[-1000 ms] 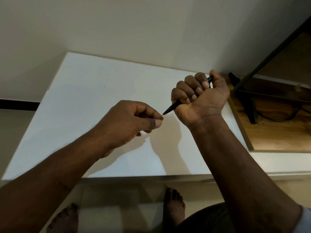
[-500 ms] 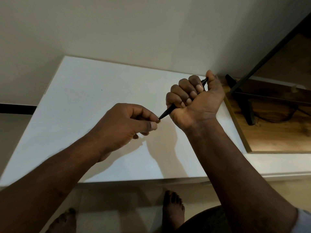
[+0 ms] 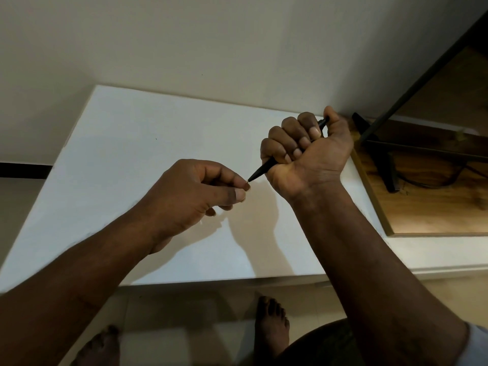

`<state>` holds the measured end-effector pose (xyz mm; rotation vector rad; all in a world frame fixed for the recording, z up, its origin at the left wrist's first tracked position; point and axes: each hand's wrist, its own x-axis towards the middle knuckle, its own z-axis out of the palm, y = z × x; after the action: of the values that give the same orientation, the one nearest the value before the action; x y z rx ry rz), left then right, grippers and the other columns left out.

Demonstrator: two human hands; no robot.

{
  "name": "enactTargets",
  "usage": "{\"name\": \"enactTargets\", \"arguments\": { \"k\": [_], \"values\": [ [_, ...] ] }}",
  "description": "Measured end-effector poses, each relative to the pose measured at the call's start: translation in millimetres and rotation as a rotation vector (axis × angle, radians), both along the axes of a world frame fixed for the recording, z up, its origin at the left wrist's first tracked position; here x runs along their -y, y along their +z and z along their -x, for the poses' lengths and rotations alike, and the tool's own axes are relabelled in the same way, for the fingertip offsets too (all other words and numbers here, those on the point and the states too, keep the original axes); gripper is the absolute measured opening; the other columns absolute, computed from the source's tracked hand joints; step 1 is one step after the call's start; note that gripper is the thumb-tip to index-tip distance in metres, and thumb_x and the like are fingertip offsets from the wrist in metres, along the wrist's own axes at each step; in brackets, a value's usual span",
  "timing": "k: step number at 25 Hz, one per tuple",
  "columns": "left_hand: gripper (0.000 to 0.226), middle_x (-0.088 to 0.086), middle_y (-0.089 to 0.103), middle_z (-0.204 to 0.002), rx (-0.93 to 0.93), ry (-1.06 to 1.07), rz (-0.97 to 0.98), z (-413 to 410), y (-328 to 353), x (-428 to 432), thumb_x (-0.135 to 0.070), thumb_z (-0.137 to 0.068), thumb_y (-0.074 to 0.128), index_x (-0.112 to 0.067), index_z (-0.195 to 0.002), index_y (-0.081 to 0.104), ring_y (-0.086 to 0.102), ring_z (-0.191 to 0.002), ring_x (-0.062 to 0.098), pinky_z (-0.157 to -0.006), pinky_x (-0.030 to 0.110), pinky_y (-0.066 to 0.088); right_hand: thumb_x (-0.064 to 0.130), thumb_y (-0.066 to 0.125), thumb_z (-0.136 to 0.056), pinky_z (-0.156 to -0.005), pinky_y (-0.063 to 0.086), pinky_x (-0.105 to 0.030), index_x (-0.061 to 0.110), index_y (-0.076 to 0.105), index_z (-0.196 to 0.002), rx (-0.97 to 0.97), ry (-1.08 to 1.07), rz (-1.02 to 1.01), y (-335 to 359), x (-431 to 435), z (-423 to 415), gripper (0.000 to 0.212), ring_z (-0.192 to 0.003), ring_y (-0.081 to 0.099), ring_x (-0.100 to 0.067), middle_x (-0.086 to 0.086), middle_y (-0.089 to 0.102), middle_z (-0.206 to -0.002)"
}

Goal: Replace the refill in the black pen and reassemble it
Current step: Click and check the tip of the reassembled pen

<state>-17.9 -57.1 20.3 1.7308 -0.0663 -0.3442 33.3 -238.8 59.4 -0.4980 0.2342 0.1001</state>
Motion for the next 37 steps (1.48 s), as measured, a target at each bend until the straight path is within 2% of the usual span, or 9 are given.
{"name": "enactTargets", "arguments": {
  "k": [13,17,33,37],
  "values": [
    [0.013,-0.010,0.083,-0.089,0.012,0.014,-0.001,-0.9,0.8,-0.3,-0.026,-0.086,0.080,-0.038,-0.091,0.083,0.076,-0.081,0.008,-0.069,0.025,0.052,0.040,0.044,-0.097,-0.042,0.015,-0.022,0.020,0.032,-0.056,0.002,-0.010,0.007,-2.0,0.8,-0.9,0.047,-0.039,0.016,-0.011,0.006,0.021,-0.050],
    [0.014,-0.010,0.083,-0.089,0.012,0.015,-0.003,-0.5,0.5,-0.4,-0.026,-0.086,0.080,-0.038,-0.091,0.083,0.076,-0.081,0.008,-0.068,0.025,0.051,0.045,0.046,-0.097,-0.041,0.015,-0.022,0.020,0.032,-0.058,0.000,-0.015,0.001,-1.4,0.8,-0.7,0.048,-0.039,0.016,-0.011,0.006,0.021,-0.051],
    [0.016,-0.009,0.083,-0.088,0.011,0.032,0.005,0.2,1.8,0.5,-0.023,-0.086,0.081,-0.039,-0.090,0.083,0.077,-0.080,0.009,-0.070,0.027,0.051,0.040,0.044,-0.096,-0.042,0.015,-0.021,0.020,0.031,-0.058,0.008,-0.004,0.038,-2.5,-0.6,-0.2,0.045,-0.040,0.015,-0.011,0.006,0.021,-0.052],
    [0.017,-0.007,0.083,-0.088,0.010,0.031,0.011,0.7,2.1,0.7,-0.024,-0.085,0.081,-0.039,-0.090,0.083,0.077,-0.081,0.010,-0.071,0.029,0.052,0.045,0.046,-0.096,-0.042,0.014,-0.021,0.020,0.031,-0.059,0.000,0.006,0.026,-2.5,-1.0,0.1,0.047,-0.039,0.015,-0.011,0.006,0.021,-0.052]
  ]
}}
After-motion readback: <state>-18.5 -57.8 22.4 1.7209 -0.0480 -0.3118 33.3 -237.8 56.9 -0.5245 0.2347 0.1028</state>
